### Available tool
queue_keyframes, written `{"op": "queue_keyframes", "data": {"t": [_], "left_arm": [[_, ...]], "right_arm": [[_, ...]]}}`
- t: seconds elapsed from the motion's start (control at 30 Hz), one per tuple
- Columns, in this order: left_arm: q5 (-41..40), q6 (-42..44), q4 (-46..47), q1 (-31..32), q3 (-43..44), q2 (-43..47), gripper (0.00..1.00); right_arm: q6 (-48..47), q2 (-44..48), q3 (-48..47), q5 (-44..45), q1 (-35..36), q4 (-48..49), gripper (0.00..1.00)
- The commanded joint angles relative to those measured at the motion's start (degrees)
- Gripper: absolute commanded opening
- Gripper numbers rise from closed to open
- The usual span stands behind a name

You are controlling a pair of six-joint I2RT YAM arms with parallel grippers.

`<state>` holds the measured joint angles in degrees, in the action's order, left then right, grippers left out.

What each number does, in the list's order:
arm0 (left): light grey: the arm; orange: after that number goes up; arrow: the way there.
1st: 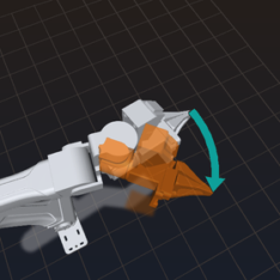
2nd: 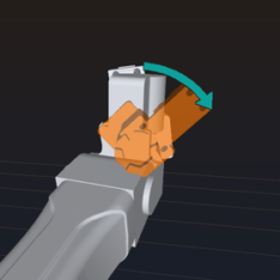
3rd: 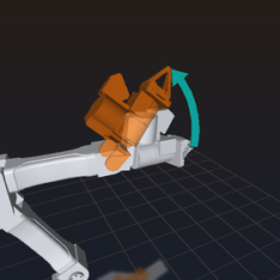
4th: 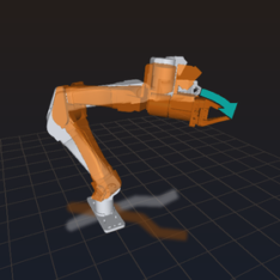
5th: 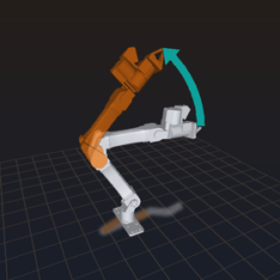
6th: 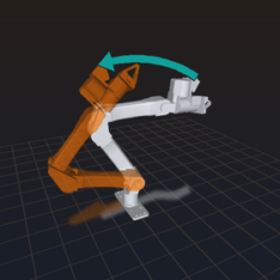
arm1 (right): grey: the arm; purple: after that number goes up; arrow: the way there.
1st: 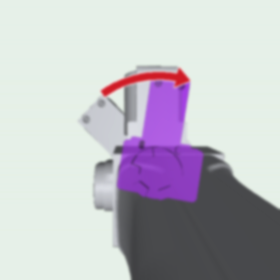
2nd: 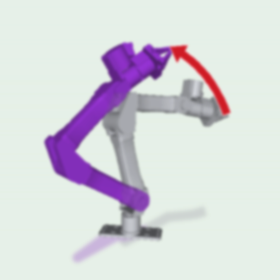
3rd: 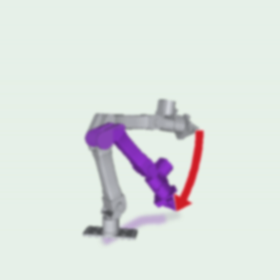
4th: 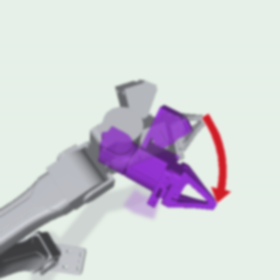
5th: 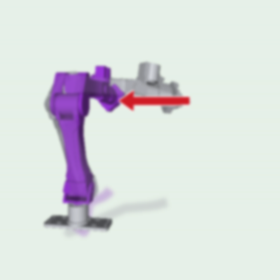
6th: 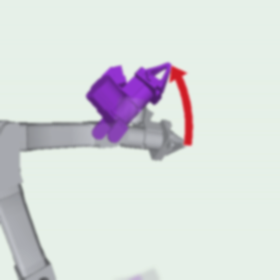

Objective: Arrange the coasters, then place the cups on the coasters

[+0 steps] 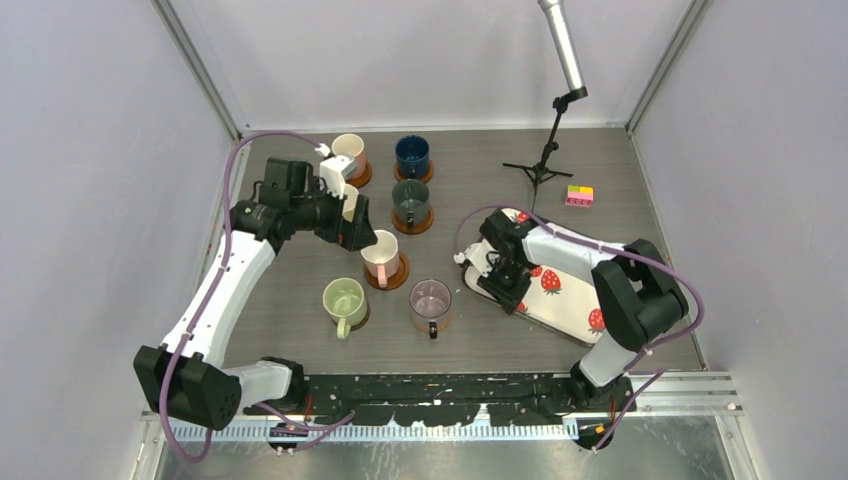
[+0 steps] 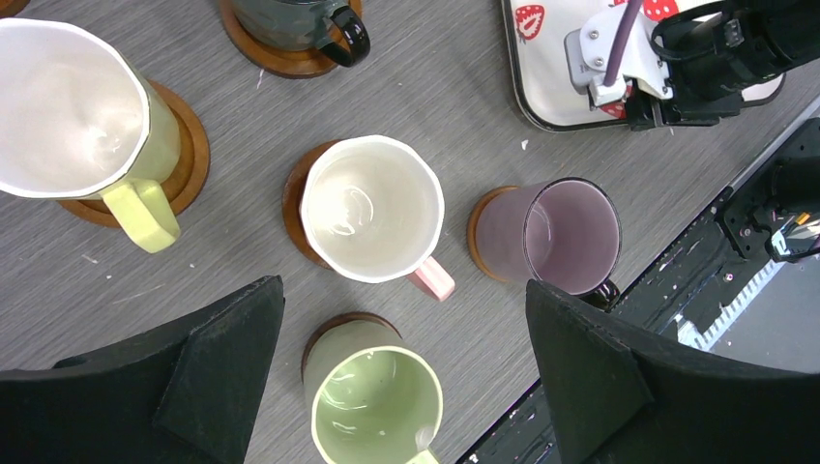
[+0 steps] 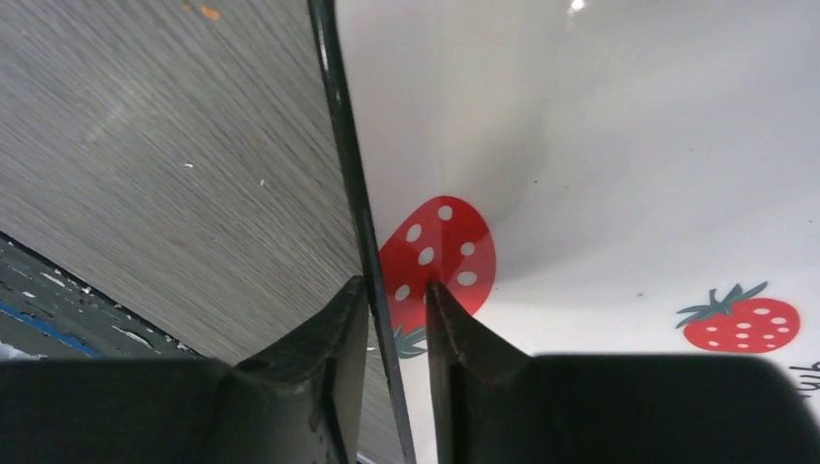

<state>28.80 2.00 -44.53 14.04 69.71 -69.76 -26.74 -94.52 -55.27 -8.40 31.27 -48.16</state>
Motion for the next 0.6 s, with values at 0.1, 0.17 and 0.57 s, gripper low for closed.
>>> {"op": "queue_keyframes", "data": {"t": [0.1,0.17,0.57], "left_arm": [[1.4,0.9,0.8,-0.7,1.6,0.5,0.97],[1.6,0.9,0.6,-0.7,1.9,0.2,0.97],[1.6,1.0,0.7,-0.7,2.0,-0.3,0.97]], "right_arm": [[-8.4,4.2,4.2,-2.3,0.1,-1.3,0.18],[-10.6,5.6,5.4,-2.6,0.1,-2.5,0.15],[-23.0,12.4,12.1,-1.2,0.3,-6.5,0.06]]}}
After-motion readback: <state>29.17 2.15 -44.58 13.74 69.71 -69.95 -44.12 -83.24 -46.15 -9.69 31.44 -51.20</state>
